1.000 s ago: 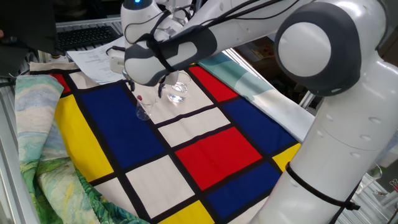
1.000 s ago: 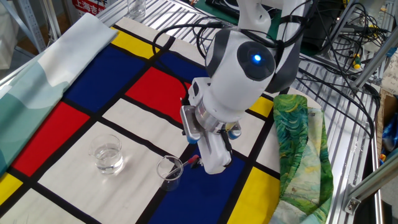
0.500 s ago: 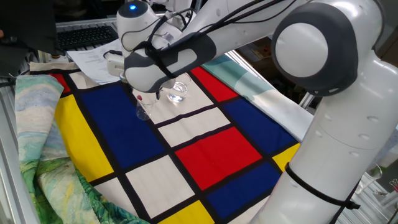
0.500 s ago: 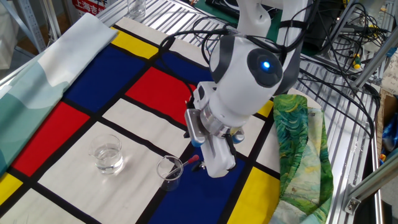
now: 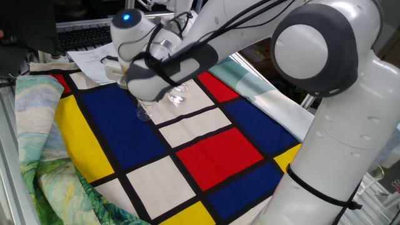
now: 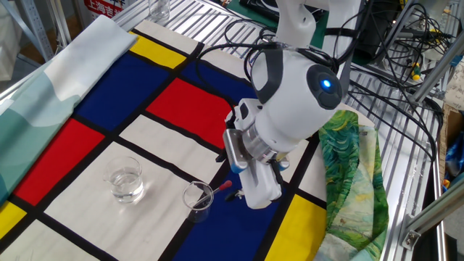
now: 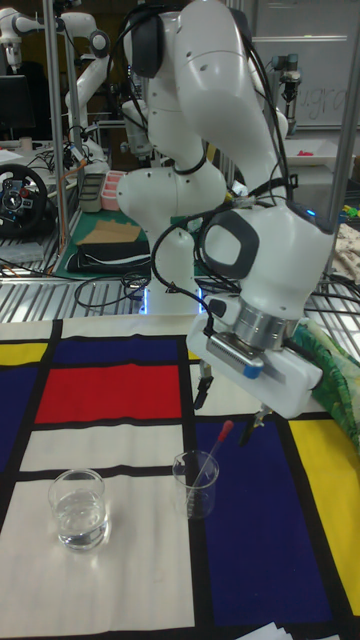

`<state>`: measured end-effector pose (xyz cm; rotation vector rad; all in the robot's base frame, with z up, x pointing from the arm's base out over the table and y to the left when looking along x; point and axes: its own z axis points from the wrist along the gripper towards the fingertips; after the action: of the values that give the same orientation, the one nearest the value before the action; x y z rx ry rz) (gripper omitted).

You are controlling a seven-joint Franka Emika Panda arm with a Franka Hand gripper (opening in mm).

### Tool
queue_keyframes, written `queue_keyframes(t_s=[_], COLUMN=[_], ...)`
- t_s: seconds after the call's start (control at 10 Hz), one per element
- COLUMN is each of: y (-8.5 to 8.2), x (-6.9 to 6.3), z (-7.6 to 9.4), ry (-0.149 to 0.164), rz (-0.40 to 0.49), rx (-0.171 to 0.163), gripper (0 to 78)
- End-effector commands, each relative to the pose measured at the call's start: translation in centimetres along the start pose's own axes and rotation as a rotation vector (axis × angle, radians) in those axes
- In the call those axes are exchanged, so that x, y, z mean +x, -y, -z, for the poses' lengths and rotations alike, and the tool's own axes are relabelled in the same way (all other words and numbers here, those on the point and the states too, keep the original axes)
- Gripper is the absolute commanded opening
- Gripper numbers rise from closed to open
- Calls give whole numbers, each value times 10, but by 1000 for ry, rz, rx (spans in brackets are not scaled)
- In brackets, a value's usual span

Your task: Transfer liquid using a dropper

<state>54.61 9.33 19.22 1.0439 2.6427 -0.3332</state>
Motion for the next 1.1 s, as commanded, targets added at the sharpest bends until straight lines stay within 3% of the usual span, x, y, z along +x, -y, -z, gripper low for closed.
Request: queue_keyframes(t_s=[0.1, 0.6, 0.7, 1.1], y=[1, 0, 0, 0], x=[2, 8, 9, 9], z=[0, -3, -3, -3], ry=[26, 72, 75, 75], rz=[6, 4, 5, 5], rx=[2, 7, 6, 6], gripper=[774, 774, 11, 11])
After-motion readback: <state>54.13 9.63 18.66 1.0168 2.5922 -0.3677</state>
